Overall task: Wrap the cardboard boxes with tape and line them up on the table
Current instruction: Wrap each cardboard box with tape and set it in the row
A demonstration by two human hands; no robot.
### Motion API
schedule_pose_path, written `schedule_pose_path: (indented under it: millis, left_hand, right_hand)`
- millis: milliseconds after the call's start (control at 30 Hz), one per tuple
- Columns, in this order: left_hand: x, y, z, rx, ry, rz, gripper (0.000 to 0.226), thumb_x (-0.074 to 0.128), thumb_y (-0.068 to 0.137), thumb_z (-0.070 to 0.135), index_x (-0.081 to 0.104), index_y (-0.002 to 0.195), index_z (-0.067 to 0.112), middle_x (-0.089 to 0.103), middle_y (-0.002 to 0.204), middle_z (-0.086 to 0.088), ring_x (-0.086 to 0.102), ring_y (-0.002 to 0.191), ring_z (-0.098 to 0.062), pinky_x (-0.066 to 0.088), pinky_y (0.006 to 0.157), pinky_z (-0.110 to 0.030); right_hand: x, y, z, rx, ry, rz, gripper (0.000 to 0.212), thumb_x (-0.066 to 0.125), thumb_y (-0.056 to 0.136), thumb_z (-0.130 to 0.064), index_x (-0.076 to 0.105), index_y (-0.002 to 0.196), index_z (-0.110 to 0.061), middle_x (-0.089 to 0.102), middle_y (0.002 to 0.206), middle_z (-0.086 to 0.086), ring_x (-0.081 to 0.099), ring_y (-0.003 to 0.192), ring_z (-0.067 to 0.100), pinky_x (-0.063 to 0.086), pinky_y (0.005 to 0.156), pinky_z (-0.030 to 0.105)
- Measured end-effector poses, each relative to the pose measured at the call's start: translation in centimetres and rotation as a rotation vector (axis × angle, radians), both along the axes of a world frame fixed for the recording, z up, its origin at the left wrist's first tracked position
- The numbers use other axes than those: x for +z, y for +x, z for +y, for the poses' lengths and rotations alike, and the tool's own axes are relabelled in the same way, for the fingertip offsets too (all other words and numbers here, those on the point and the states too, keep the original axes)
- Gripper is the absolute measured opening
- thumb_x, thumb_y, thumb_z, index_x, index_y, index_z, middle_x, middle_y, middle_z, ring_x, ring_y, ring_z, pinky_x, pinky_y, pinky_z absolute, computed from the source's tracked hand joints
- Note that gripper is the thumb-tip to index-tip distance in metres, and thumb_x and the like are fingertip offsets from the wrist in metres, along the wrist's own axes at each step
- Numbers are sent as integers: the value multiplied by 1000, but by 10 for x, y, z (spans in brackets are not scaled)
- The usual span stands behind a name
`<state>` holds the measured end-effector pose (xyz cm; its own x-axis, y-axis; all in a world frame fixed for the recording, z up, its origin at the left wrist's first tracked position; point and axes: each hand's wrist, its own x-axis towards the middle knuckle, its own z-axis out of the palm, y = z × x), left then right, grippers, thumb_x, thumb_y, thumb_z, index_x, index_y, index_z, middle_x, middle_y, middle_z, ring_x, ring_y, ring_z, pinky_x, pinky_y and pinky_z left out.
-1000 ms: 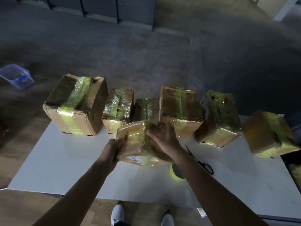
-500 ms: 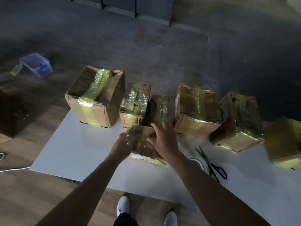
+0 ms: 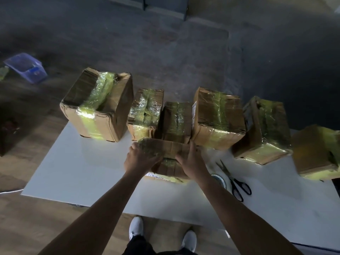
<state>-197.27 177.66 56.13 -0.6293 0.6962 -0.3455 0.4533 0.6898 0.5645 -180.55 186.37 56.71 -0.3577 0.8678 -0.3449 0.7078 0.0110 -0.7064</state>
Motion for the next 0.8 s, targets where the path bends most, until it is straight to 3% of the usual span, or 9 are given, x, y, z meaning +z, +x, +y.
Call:
schedule_pose_path:
  millis: [133,267,367,433,600,800]
  left_hand:
    - [-4,4,2,65,17,17,88,73,73,60,35,134,9,53,123,-8,54,109,-26,44,71,-32]
    - [-4,4,1,39,71,3,90,68,77,61,30,140,9,50,132,-13,52,115,-31,51,84,-42]
    - [-1,-5,-11,-164,130,-86,124,74,61,69,5,153,21,21,155,-10,33,135,-37,45,98,-58]
    - [-1,-11,-15,-330,83,-56,139,73,48,77,-5,153,30,1,160,-2,18,142,-39,39,105,-60]
    - [-3,-6,-15,-322,51,90,133,74,56,74,-3,154,29,1,161,-4,21,142,-40,42,103,-56]
    - [2,-18,-13,-500,-45,61,152,78,42,77,-21,150,34,-19,160,-4,7,146,-42,35,108,-56]
  right_hand:
    - [-1,14,3,-2,-55,40,93,65,90,-38,-2,154,-30,30,156,6,41,134,27,38,86,24]
    - [-1,16,1,-15,-141,41,121,82,68,-51,-2,152,-35,20,158,3,30,141,26,33,102,32]
    - [-1,14,-1,3,-128,69,114,83,67,-48,4,149,-43,19,156,4,33,138,28,33,98,31]
    - [0,14,0,55,-114,29,103,80,71,-49,10,147,-44,20,152,5,39,132,29,36,93,29]
    - [2,18,2,184,-137,-55,97,74,75,-55,9,145,-39,18,149,3,44,126,30,38,85,29]
    - [3,22,3,159,-138,-77,100,73,73,-60,9,146,-38,17,149,5,45,125,30,38,89,29]
